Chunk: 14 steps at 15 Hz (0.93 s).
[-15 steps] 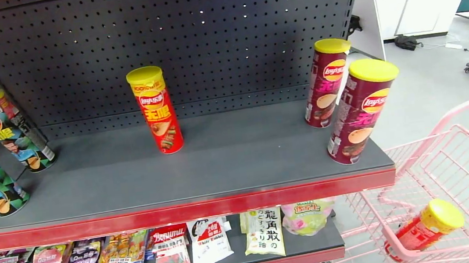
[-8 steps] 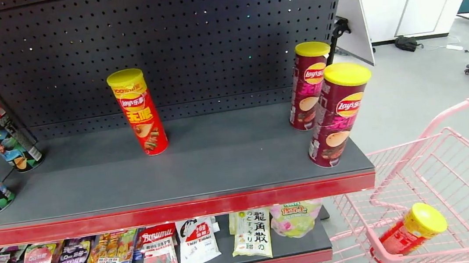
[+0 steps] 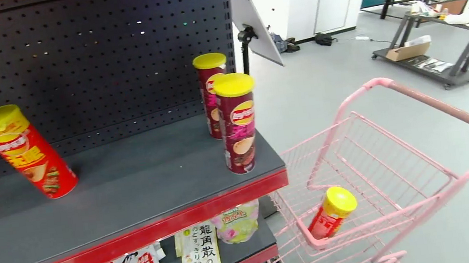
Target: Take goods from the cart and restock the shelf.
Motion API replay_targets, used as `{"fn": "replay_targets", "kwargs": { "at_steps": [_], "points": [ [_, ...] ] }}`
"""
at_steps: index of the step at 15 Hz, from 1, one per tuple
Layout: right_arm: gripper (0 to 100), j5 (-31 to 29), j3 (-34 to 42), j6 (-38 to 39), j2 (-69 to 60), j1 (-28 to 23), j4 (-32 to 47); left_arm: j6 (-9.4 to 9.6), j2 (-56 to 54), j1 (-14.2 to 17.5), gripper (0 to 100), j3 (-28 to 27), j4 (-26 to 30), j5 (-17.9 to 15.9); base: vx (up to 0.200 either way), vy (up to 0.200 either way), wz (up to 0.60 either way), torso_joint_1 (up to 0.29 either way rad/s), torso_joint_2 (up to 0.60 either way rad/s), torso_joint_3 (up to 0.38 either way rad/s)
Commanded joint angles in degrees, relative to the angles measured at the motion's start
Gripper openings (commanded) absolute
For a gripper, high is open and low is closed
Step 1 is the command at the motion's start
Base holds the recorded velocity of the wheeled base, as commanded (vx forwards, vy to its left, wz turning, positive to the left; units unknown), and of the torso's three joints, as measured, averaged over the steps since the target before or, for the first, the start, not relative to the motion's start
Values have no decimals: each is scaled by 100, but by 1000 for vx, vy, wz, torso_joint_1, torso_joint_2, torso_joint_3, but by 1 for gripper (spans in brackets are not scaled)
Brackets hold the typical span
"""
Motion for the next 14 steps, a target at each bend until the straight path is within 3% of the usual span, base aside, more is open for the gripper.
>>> {"fn": "replay_targets", "kwargs": {
  "at_steps": [1, 8, 14],
  "points": [
    [100, 4, 0, 0, -2, 6, -2, -1, -2, 4, 100, 0, -1, -2, 0, 0, -600, 2, 7, 7],
    [100, 4, 0, 8, -2, 6, -2, -1, -2, 4, 100, 0, -1, -2, 0, 0, 0, -5, 7, 9],
    [100, 4, 0, 8, -2, 6, -2, -10, -2, 4, 100, 0, -1, -2, 0, 0, 0, -133, 340, 198]
  ]
}}
